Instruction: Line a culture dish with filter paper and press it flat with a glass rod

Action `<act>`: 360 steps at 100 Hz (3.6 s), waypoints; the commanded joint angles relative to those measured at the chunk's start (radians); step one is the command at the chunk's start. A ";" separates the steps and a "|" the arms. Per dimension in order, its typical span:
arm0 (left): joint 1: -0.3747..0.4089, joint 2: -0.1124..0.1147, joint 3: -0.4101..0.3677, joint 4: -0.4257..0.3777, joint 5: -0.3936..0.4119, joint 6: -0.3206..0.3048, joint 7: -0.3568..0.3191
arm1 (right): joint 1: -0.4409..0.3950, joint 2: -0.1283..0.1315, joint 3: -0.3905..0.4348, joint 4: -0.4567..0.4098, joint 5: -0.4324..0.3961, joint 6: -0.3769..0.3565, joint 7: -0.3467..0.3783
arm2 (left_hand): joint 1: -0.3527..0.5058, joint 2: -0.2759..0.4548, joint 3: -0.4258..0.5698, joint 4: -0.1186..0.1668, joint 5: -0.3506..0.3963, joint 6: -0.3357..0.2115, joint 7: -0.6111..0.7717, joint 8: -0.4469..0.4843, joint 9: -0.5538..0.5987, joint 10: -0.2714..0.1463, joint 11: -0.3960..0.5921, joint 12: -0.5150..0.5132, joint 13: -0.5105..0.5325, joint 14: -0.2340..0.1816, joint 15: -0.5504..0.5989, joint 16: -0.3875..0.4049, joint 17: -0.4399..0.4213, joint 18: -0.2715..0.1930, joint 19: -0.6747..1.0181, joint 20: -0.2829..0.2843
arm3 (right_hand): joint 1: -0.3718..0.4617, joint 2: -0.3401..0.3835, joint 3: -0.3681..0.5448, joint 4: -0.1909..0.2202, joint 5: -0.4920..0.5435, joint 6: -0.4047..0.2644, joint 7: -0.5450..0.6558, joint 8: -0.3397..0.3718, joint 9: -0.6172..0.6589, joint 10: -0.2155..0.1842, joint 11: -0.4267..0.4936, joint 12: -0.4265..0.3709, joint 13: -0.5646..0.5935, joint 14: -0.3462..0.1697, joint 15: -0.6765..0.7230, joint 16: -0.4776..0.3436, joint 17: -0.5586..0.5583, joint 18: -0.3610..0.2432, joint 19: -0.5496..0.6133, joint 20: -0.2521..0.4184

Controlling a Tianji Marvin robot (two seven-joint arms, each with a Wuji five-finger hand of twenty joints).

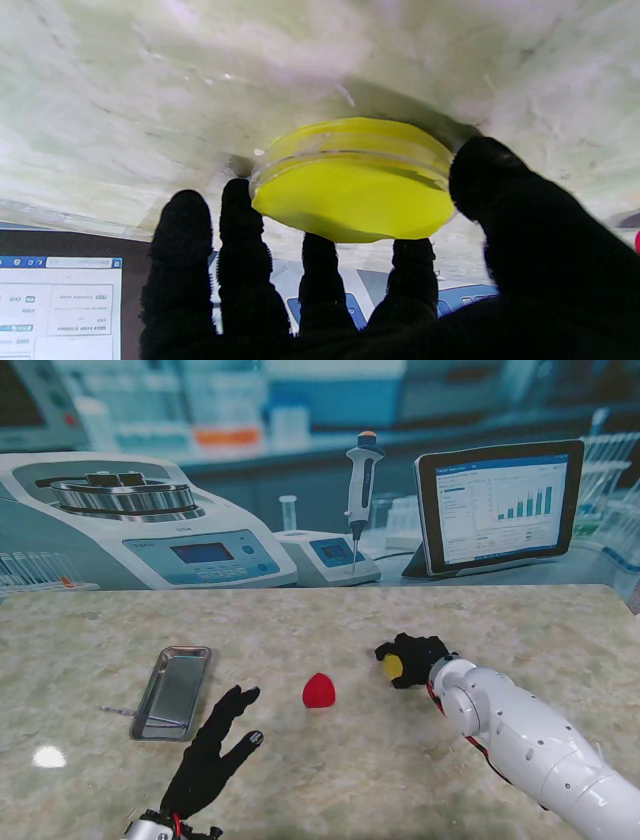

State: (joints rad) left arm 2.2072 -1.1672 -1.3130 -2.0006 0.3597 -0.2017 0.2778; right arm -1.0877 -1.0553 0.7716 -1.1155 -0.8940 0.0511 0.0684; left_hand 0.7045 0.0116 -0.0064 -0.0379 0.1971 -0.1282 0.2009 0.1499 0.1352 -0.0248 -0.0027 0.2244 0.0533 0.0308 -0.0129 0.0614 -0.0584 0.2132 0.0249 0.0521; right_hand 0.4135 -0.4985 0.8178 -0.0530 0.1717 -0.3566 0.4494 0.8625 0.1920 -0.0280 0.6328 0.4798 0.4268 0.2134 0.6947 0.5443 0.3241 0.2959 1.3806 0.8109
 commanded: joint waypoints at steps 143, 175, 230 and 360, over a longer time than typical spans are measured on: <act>0.012 -0.003 -0.004 -0.010 0.000 -0.001 0.004 | -0.045 0.008 0.067 -0.071 -0.045 -0.026 0.012 | 0.017 0.004 -0.008 0.026 0.007 -0.029 0.006 0.007 -0.019 -0.010 0.006 0.014 -0.027 -0.022 -0.009 0.008 0.001 -0.019 -0.040 0.021 | 0.077 0.041 0.075 0.010 0.051 -0.036 0.057 -0.068 0.052 -0.027 0.079 0.050 0.031 -0.010 0.054 0.023 0.016 -0.005 0.056 0.055; 0.014 -0.002 -0.006 -0.013 -0.004 -0.006 0.000 | -0.176 0.020 0.183 -0.246 -0.106 -0.028 0.082 | 0.016 0.005 -0.008 0.026 0.006 -0.030 0.005 0.007 -0.019 -0.010 0.005 0.014 -0.027 -0.023 -0.009 0.007 0.001 -0.019 -0.040 0.020 | 0.085 0.034 0.073 0.011 0.049 -0.037 0.058 -0.076 0.051 -0.028 0.077 0.050 0.030 -0.001 0.054 0.026 0.016 -0.006 0.059 0.058; 0.027 -0.003 -0.014 -0.021 -0.013 -0.008 -0.001 | -0.434 0.027 0.282 -0.542 -0.195 -0.012 0.146 | 0.015 0.007 -0.008 0.026 0.003 -0.031 0.002 0.005 -0.019 -0.011 0.004 0.011 -0.027 -0.022 -0.010 0.005 0.001 -0.019 -0.040 0.019 | 0.093 0.041 0.058 0.013 0.043 -0.038 0.047 -0.082 0.047 -0.030 0.066 0.051 0.026 0.000 0.050 0.030 0.013 -0.007 0.059 0.062; 0.041 -0.002 -0.026 -0.034 -0.021 -0.002 -0.011 | -0.529 0.047 0.201 -0.594 -0.277 0.014 0.216 | 0.014 0.008 -0.008 0.026 0.003 -0.031 0.001 0.004 -0.019 -0.011 0.004 0.007 -0.028 -0.021 -0.010 0.002 0.001 -0.019 -0.040 0.015 | 0.071 0.043 0.018 0.011 0.011 -0.038 0.000 -0.071 -0.016 -0.044 0.033 0.044 -0.051 0.030 0.021 0.029 -0.034 -0.010 0.050 0.076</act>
State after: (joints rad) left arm 2.2416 -1.1683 -1.3385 -2.0282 0.3389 -0.2080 0.2696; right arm -1.6108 -1.0106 0.9805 -1.7178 -1.1688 0.0600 0.2669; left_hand 0.7045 0.0116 -0.0065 -0.0379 0.1971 -0.1282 0.2010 0.1499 0.1352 -0.0248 -0.0027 0.2245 0.0534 0.0308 -0.0130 0.0615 -0.0584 0.2132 0.0248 0.0522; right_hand 0.4426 -0.4950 0.8073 -0.0550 0.1988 -0.3746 0.4721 0.7913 0.1888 -0.0207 0.6384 0.5003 0.3931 0.2578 0.7369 0.5867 0.3024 0.2859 1.3971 0.8611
